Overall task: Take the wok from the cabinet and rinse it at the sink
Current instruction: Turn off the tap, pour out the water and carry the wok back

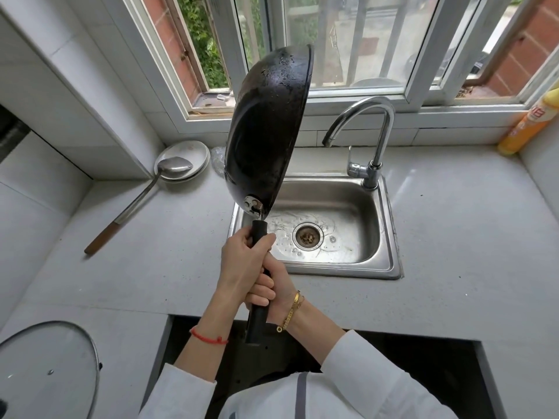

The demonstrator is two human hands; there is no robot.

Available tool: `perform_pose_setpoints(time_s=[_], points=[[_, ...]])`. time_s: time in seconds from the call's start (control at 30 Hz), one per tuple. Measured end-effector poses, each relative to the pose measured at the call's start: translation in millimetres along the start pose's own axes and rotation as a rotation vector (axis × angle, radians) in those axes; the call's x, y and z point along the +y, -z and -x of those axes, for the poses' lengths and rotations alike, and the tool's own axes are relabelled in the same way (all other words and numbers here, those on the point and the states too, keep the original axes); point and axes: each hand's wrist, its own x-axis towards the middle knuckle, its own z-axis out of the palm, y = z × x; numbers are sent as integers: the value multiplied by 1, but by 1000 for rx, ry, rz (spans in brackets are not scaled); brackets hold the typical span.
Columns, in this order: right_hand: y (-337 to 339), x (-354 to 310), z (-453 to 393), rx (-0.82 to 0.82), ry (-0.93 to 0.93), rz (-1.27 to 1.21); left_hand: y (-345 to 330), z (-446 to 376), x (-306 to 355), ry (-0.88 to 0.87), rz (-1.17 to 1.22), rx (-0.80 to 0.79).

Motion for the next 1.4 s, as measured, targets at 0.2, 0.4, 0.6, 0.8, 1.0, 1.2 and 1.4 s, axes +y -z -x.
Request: perform_pose_setpoints(time_s=[0.2,0.4,0.6,0.8,1.0,1.2,1.4], points=[[-3,2,0,20,13,36,3,2,0,-2,1,0],[0,1,-1,-5,1,38,4,3,4,4,15,0],[2,1,-2,-25,-9,39,4,4,4,12,13,9],[3,2,-3,-17,-16,35,4,4,2,17,16,12],[4,3,-3,-43,-10,50,5,5,1,27,33,10],[5,3,-3,-39,-14,49,4,5,-1,30,31,11],[7,4,-3,-42,-13,41,3,4,0,23,19,18]])
